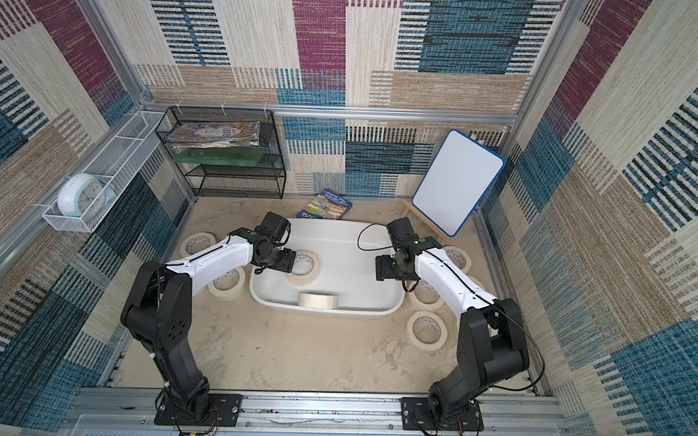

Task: Take out the art tape in the storage box
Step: Pick up the art tape from the storage box, then place the art tape at the center of the board.

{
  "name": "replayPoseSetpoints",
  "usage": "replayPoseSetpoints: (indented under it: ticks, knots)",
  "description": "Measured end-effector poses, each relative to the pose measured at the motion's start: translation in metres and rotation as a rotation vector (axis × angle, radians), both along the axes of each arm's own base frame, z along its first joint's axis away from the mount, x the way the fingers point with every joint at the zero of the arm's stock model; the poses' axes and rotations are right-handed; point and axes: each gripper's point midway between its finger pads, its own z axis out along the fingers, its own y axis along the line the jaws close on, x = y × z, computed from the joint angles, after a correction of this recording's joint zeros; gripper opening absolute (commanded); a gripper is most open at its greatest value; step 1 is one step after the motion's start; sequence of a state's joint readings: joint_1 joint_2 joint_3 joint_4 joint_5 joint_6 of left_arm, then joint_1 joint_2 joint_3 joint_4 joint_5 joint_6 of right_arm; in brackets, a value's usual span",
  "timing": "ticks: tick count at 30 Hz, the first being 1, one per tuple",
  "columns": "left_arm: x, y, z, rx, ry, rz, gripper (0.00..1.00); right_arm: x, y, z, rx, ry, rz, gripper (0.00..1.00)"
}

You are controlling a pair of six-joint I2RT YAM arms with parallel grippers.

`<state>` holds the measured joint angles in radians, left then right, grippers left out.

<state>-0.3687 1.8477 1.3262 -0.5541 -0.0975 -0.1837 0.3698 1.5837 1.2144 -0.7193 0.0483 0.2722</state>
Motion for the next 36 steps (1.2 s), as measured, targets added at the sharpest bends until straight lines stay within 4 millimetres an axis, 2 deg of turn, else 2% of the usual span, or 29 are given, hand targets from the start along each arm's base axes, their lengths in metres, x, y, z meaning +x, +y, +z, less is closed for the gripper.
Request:
replayPoseSetpoints:
  ticks: [3, 7, 9, 15, 17, 19, 23, 28, 29, 31, 33, 34, 36]
  knots:
    - [0.008, 0.001, -0.018, -0.013, 0.03, 0.013, 0.67, -0.001, 0.0, 0.0, 0.001, -0.006, 0.002, 0.83]
    - [0.018, -0.006, -0.028, -0.04, 0.039, 0.015, 0.47, -0.005, -0.002, 0.002, 0.003, -0.012, 0.007, 0.86]
    - [0.021, -0.01, -0.03, -0.054, 0.04, 0.008, 0.33, -0.006, -0.001, 0.003, 0.01, -0.017, 0.013, 0.87]
    - [0.028, -0.013, -0.029, -0.064, 0.037, 0.006, 0.07, -0.013, 0.003, 0.011, 0.044, -0.04, 0.039, 0.88]
    - [0.029, -0.014, -0.027, -0.065, 0.039, 0.008, 0.0, -0.014, 0.004, 0.013, 0.054, -0.048, 0.047, 0.88]
    - [0.031, -0.015, -0.024, -0.067, 0.034, 0.009, 0.0, -0.017, 0.004, 0.014, 0.058, -0.051, 0.052, 0.88]
    - [0.03, -0.013, 0.008, -0.072, -0.009, 0.003, 0.0, -0.018, 0.006, 0.015, 0.065, -0.055, 0.062, 0.88]
    - [0.02, -0.002, 0.091, -0.079, -0.16, 0.003, 0.0, -0.01, 0.012, 0.016, 0.07, -0.058, 0.089, 0.88]
    - [0.014, 0.004, 0.11, -0.075, -0.193, 0.011, 0.0, -0.007, 0.014, 0.017, 0.071, -0.059, 0.096, 0.88]
    - [-0.001, 0.015, 0.136, -0.062, -0.234, 0.029, 0.0, -0.002, 0.017, 0.018, 0.073, -0.067, 0.113, 0.88]
    - [-0.02, 0.032, 0.15, -0.054, -0.254, 0.07, 0.0, 0.004, 0.021, 0.021, 0.076, -0.078, 0.133, 0.88]
    - [-0.033, 0.046, 0.151, -0.047, -0.254, 0.11, 0.0, 0.007, 0.023, 0.022, 0.079, -0.082, 0.144, 0.89]
    - [-0.058, 0.078, 0.143, -0.039, -0.234, 0.209, 0.0, 0.012, 0.027, 0.024, 0.083, -0.09, 0.166, 0.89]
